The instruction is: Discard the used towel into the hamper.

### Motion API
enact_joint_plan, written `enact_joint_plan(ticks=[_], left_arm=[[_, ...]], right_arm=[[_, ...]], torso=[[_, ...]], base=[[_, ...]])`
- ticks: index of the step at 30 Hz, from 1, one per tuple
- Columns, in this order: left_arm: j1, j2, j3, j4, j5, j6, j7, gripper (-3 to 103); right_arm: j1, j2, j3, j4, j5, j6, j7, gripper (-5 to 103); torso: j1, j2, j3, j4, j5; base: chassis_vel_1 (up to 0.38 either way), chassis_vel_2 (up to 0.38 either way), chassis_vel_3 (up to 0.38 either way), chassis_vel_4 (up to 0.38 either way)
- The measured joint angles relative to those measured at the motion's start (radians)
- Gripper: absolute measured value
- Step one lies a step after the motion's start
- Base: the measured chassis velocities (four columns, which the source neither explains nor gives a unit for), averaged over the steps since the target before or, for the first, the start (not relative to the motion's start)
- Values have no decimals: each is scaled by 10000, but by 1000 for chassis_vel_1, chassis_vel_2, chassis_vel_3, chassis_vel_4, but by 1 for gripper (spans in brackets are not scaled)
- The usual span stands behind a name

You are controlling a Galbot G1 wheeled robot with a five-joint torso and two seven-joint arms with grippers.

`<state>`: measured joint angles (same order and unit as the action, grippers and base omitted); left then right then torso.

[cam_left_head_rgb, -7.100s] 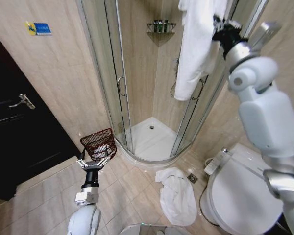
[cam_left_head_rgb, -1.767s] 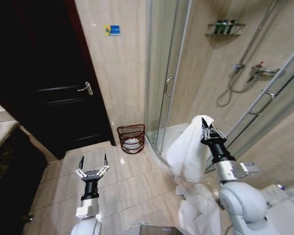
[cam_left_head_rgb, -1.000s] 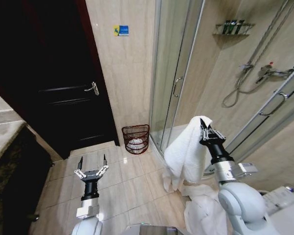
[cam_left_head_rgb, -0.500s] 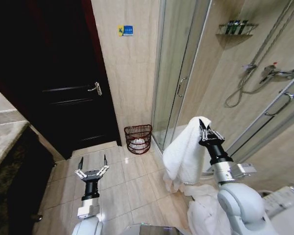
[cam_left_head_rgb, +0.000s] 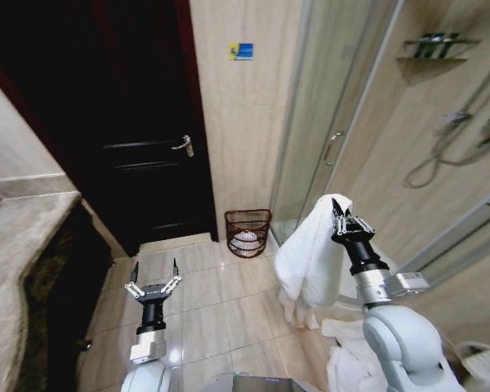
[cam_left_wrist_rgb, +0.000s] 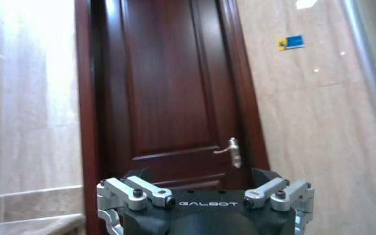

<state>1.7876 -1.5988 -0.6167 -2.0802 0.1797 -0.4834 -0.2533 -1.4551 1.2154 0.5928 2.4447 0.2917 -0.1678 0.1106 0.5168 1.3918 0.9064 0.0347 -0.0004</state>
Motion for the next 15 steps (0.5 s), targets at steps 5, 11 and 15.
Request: enact_joint_plan(ticks=[5,11,15], left_arm=[[-50,15,4,78,179,-53,-266,100],[-24,9,25,-14,179,-18,-269,100],[-26,15,36,-24,165,-14,-261,100]], right_arm=[[6,52,6,-29,55,105,-180,3],[45,59,-44,-27,68,109,-184,3],[42,60,-53,-21,61,109,-185,3]], torso=[[-1,0,0,-5,5],[-2,1,-1,-4,4],[-2,1,-1,-3,5]], base=[[0,0,0,0],[-22,22,39,-27],[-124,122,115,-114]])
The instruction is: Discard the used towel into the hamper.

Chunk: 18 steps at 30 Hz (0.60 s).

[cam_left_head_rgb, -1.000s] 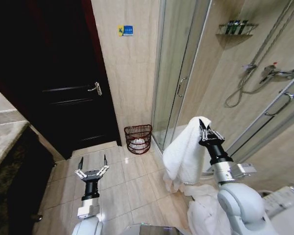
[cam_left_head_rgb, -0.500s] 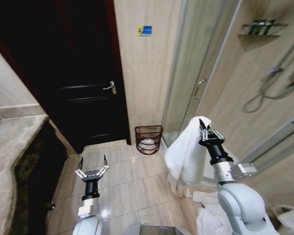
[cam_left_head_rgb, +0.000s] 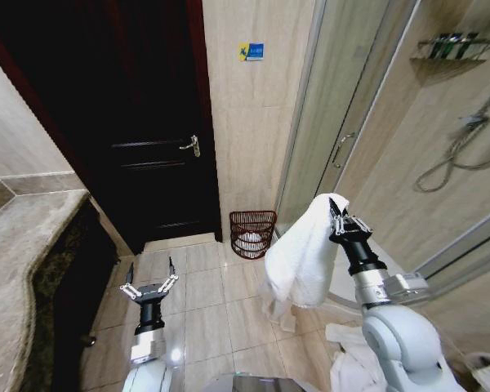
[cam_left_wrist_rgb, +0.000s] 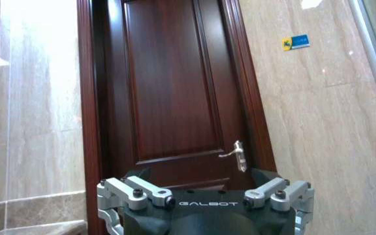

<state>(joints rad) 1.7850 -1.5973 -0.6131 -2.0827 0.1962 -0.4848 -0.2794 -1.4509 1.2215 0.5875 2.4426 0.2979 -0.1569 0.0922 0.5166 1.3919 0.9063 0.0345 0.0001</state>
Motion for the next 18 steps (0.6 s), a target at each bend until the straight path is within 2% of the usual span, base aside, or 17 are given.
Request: enact_joint_plan(ticks=[6,11,13,14,15,18], left_arm=[[123,-14,138,-139,-394,22,727,100],[99,-11,124,-139,-408,7,806,100],[79,-8,113,-111,-403,1,806,100],[71,-12,105,-97,-390,-6,805,100],[68,-12,104,-90,-385,-11,805,100],[35,-20,102,-32,-357,-58,781,100]], right_arm=[[-91,61,1,1,-60,26,-38,3],[-99,76,0,1,-79,40,-49,3],[-102,81,-5,0,-83,42,-52,3],[-105,83,-7,1,-85,43,-53,3],[-106,83,-7,1,-86,44,-52,3],[-116,81,-6,1,-87,57,-52,3]], torso=[[4,-1,1,-2,-1],[5,-1,2,-2,2],[6,-2,2,-2,-10],[6,-1,2,0,6],[6,-2,2,-2,6],[9,-3,3,-2,-5]], base=[[-182,192,186,-182],[-219,248,257,-215],[-183,267,277,-194],[-192,267,264,-211],[-192,259,264,-211],[-159,256,252,-173]])
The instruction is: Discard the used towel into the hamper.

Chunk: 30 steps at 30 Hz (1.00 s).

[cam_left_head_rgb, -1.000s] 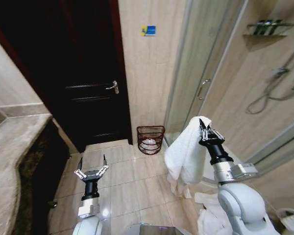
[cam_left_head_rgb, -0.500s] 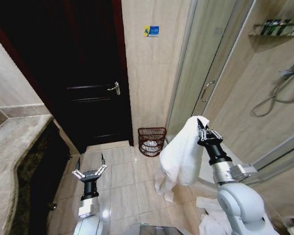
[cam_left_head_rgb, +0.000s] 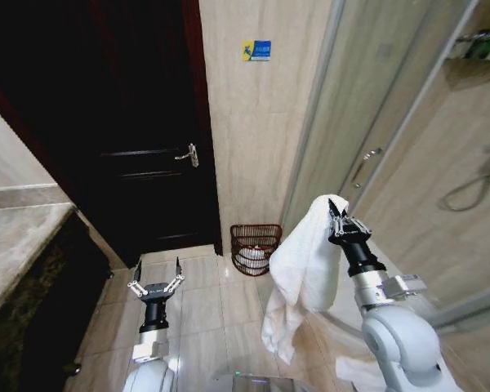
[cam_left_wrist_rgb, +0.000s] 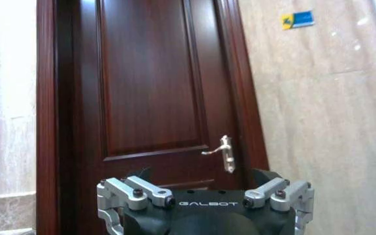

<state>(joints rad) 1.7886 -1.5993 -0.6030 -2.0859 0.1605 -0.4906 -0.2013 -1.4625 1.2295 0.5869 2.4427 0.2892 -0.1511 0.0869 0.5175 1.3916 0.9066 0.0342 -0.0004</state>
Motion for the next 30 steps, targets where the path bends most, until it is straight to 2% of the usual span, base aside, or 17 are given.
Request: enact_joint_plan(ticks=[8,15,21,28,30], left_arm=[[-56,-30,-7,160,144,-95,-290,100],[-151,-44,-8,326,398,-313,-644,100],[-59,-86,95,241,379,-127,-894,100],[292,133,-173,-110,176,-43,-930,100],[466,176,-244,-138,41,-32,-954,100]], right_arm=[[-49,-1,-31,-2,4,102,-77,3],[-53,19,-53,-21,6,153,-87,3],[59,-5,-44,-74,58,153,-81,3],[549,-146,-6,-280,547,50,2,3],[984,-366,-7,-395,971,-121,124,3]], torso=[[2,-1,0,6,8],[-15,4,-5,1,2],[-9,4,-2,1,3],[-6,3,-2,0,5],[-6,3,-2,1,5]], base=[[-97,201,181,-81],[8,-16,-13,8],[0,0,0,0],[0,0,0,0],[0,0,0,0]])
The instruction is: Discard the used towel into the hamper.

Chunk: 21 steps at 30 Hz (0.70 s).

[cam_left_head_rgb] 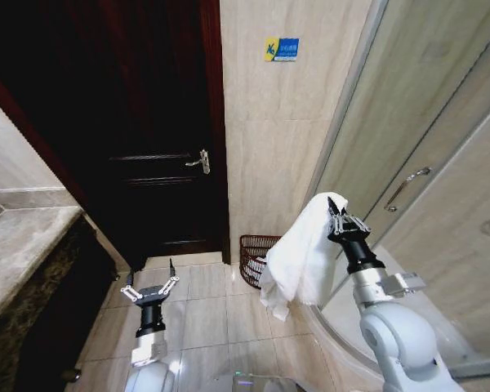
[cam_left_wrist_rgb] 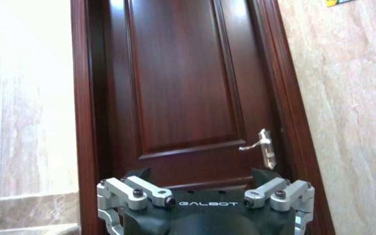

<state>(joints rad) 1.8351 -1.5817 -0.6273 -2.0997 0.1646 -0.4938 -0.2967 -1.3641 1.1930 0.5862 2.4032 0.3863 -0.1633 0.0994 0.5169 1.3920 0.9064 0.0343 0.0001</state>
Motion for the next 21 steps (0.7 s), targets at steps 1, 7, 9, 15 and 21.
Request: enact_joint_plan(ticks=[1,7,9,15,21], left_arm=[[0,0,0,0,0,0,0,100],[220,-111,6,-48,261,54,-72,100],[216,-141,6,-92,303,114,-72,100],[10,-268,261,-697,836,917,-142,100],[107,-268,137,-920,892,996,-110,100]], right_arm=[[0,0,0,0,0,0,0,3],[1514,-929,37,-69,1470,-428,518,3],[1681,-1037,62,-31,1652,-493,577,3],[3116,-1934,292,162,3134,-883,942,3],[4779,-2620,193,-387,4081,-1036,1120,3]], torso=[[0,0,0,0,0],[1,-2,1,2,-2],[1,-2,1,1,1],[1,-2,1,-1,-1],[0,-2,1,-1,1]], base=[[0,0,0,0],[0,0,0,0],[0,0,0,0],[0,0,0,0],[0,0,0,0]])
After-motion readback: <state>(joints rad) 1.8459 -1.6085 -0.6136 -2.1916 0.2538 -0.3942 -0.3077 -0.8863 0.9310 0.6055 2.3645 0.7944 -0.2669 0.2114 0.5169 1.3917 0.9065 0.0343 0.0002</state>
